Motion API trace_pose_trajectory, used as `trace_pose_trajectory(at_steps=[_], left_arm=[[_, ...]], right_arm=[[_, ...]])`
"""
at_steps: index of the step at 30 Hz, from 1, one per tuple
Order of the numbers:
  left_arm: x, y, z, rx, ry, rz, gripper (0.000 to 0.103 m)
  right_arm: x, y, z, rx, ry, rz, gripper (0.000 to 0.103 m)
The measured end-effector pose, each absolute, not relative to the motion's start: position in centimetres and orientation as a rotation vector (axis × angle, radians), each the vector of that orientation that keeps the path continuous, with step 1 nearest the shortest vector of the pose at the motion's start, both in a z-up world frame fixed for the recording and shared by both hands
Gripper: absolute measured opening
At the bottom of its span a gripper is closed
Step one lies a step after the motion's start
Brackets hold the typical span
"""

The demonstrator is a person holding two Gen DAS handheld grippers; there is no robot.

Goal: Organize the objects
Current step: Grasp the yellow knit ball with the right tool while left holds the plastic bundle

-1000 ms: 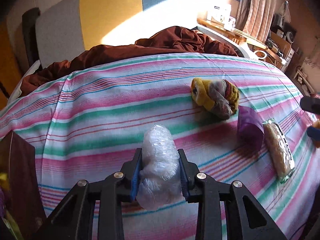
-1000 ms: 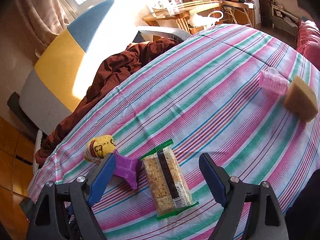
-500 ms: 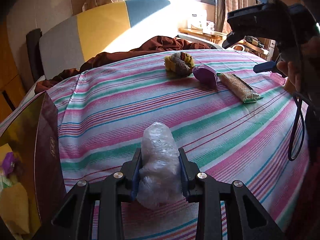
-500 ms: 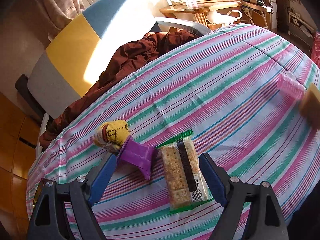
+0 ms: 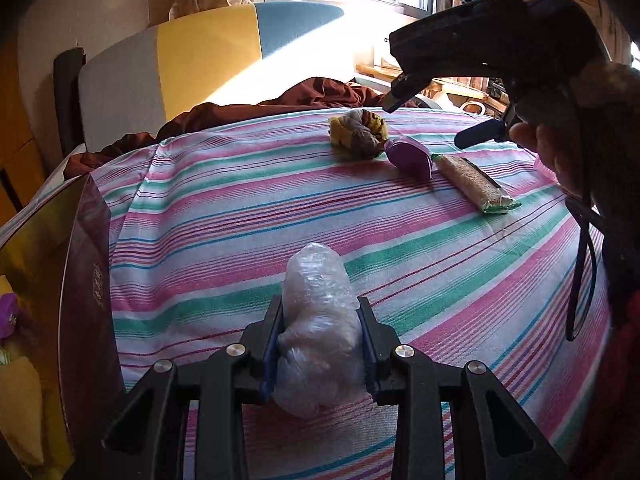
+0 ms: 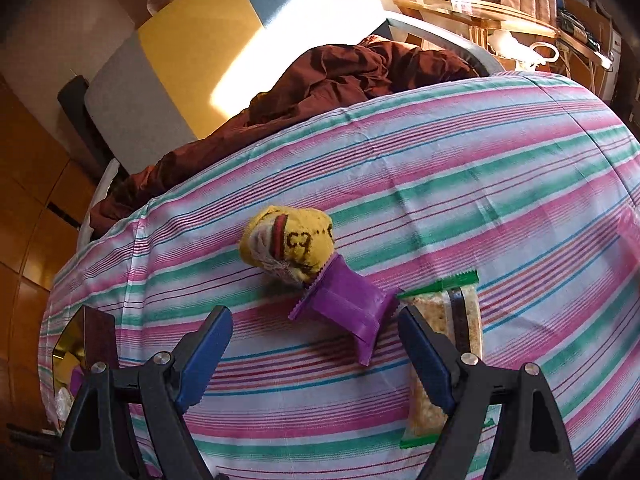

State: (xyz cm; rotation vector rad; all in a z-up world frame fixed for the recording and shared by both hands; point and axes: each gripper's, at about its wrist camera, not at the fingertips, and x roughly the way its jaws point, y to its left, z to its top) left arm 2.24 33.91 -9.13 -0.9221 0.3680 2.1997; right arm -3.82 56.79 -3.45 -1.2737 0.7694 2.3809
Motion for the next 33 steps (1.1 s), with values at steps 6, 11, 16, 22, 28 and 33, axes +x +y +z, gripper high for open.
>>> trace_pose_trajectory(at_steps=[6, 11, 16, 22, 28, 33], left_arm=[[2.2, 33.9, -9.2, -0.919, 0.358, 2.201, 0.035], [2.1, 33.8, -9.3, -0.921, 0.344, 2.199, 0.036], [2.0, 33.8, -9.4, -0.92, 0.339, 2.199, 0.037], [2.1, 33.8, -9.4, -0.915, 0.343, 2.203, 0.037], [2.0, 33.6, -9.4, -0.915, 0.342, 2.203, 0.037], [2.1, 33.5, -9.3, -0.914, 0.345, 2.204, 0.037]], right_arm=[[-9.7, 57.0, -4.3, -1.357, 0.672, 2.375, 0.089], [-13.0, 56.7, -6.9, -1.462, 0.627, 2.34, 0.078], [-13.1, 54.9, -7.7, -1.523, 0.535, 2.394, 0.047], [-10.9, 51.3, -7.3, -1.635, 0.465, 2.514, 0.045], [-6.8, 49.0, -7.0, -1.749, 0.31, 2.441, 0.043], [-1.4, 49.0, -7.5, -1.729, 0.33, 2.383, 0.042]])
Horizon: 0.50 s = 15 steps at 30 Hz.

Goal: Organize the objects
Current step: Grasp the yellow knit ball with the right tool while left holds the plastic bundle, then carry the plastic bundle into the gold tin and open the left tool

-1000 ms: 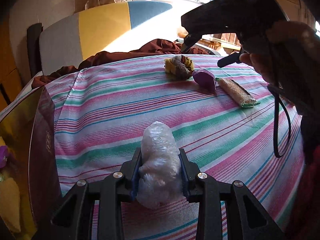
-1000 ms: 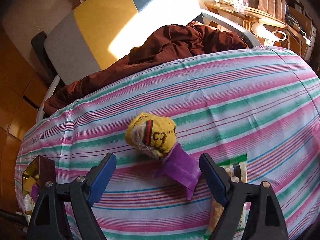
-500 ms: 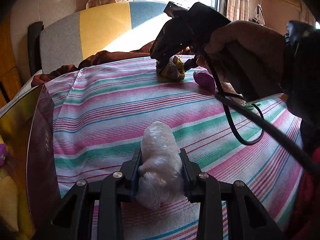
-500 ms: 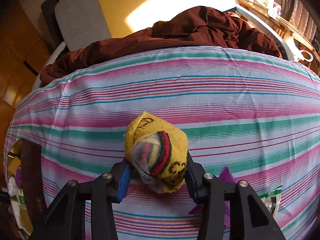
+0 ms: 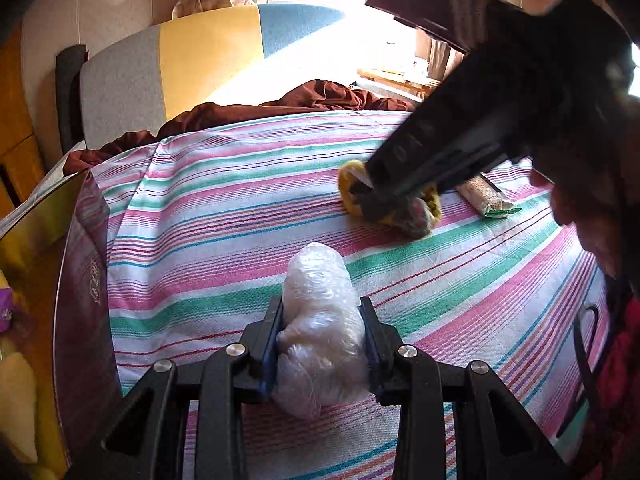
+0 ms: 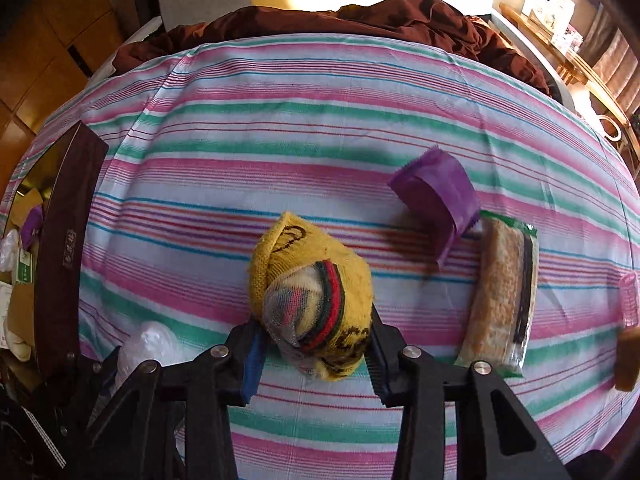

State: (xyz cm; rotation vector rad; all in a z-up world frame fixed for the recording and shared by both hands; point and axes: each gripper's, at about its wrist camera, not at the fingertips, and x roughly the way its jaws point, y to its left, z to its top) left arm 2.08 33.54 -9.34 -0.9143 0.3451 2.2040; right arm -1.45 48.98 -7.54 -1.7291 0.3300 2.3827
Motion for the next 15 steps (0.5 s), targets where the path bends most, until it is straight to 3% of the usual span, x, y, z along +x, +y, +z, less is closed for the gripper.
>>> trace_pose_trajectory(at_steps=[3, 15], left_arm=[[2.1, 33.7, -9.3, -0.912, 0.357, 2.209, 0.037], [2.4, 33.8, -9.2, -0.908, 0.376, 2.218, 0.037]], right_arm=[[-0.1, 49.8, -7.9, -1.692, 0.395, 2.366, 0.04], [-1.3, 49.8, -8.4, -1.686, 0.329, 2.383, 0.039]])
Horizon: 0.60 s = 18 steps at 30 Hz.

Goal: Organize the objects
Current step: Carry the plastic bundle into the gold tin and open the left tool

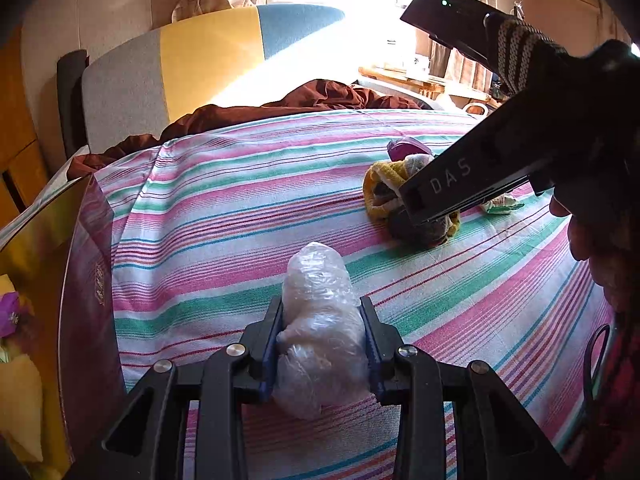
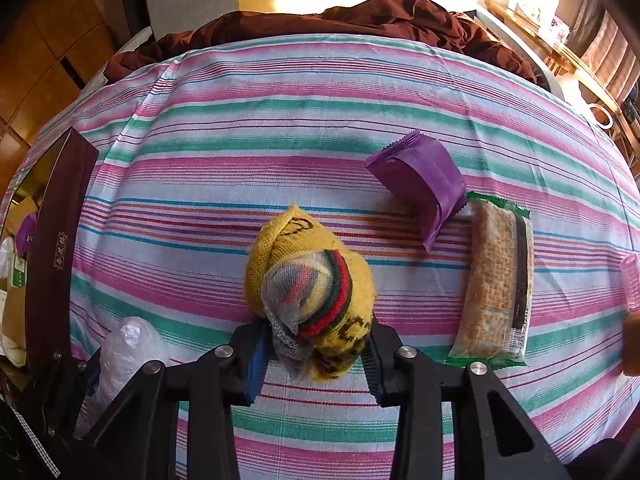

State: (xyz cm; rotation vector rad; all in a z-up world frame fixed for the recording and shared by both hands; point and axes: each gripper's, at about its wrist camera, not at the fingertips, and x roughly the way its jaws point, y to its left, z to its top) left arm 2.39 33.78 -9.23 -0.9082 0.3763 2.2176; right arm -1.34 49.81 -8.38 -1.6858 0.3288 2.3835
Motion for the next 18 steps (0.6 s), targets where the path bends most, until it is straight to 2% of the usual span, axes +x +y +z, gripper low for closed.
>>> trace_pose_trajectory(at_steps=[12, 18], left_arm=[[2.6, 33.7, -8.6, -0.955, 0.394, 2.225, 0.034], [3.9, 33.0, -6.7, -0.931, 0.379, 2.224, 0.034]], right_arm=[[-2.5, 49.3, -7.8, -1.658, 0.289, 2.422, 0.039], [-3.0, 49.0, -8.1, -1.661, 0.265, 2.429, 0.039]])
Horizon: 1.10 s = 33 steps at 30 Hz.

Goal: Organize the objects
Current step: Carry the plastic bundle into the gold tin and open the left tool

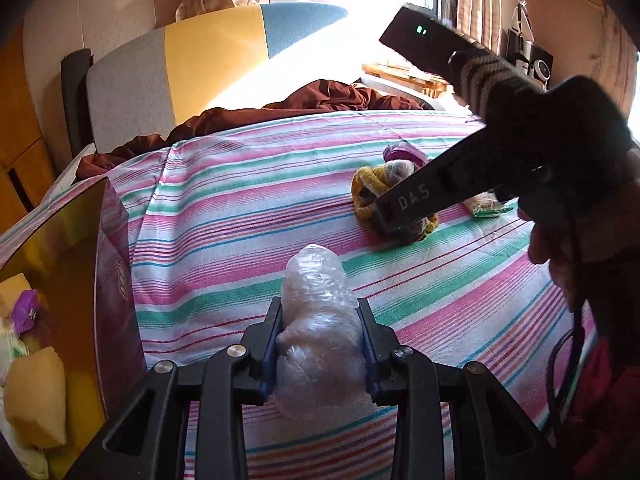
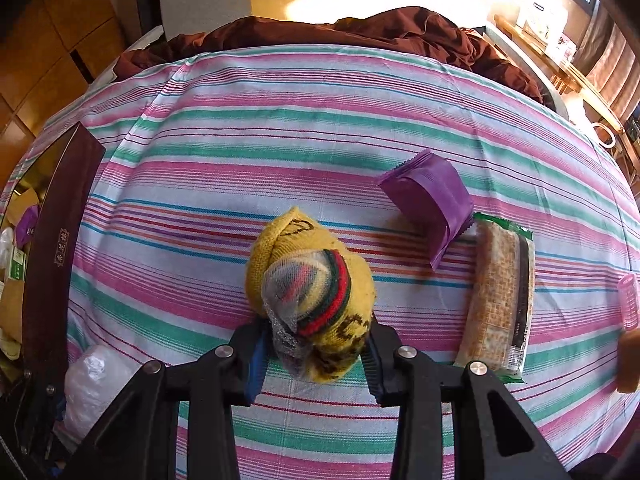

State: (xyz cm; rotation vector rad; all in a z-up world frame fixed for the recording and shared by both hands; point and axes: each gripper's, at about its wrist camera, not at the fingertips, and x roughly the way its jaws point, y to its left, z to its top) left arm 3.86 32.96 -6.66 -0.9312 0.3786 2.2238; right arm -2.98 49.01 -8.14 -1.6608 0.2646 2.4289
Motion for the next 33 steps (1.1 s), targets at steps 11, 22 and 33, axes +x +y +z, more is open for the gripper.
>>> trace_pose_trajectory(at_steps=[11, 22, 33], left_arm=[[4.7, 29.1, -1.2, -0.889, 0.292, 2.268, 0.034], [1.9, 22.5, 0.2, -0.955, 0.181, 2.373, 0.034], [-4.4, 10.9, -0.6, -1.14, -0.033, 2.57, 0.034]], right_arm=[[-3.2, 48.2, -8.4, -1.66, 0.217, 2.426, 0.039], [-3.0, 47.9, -8.5, -1.654, 0.19, 2.418, 0.039], [-2.9, 47.2, -8.5, -1.657, 0.143, 2.413, 0.039]])
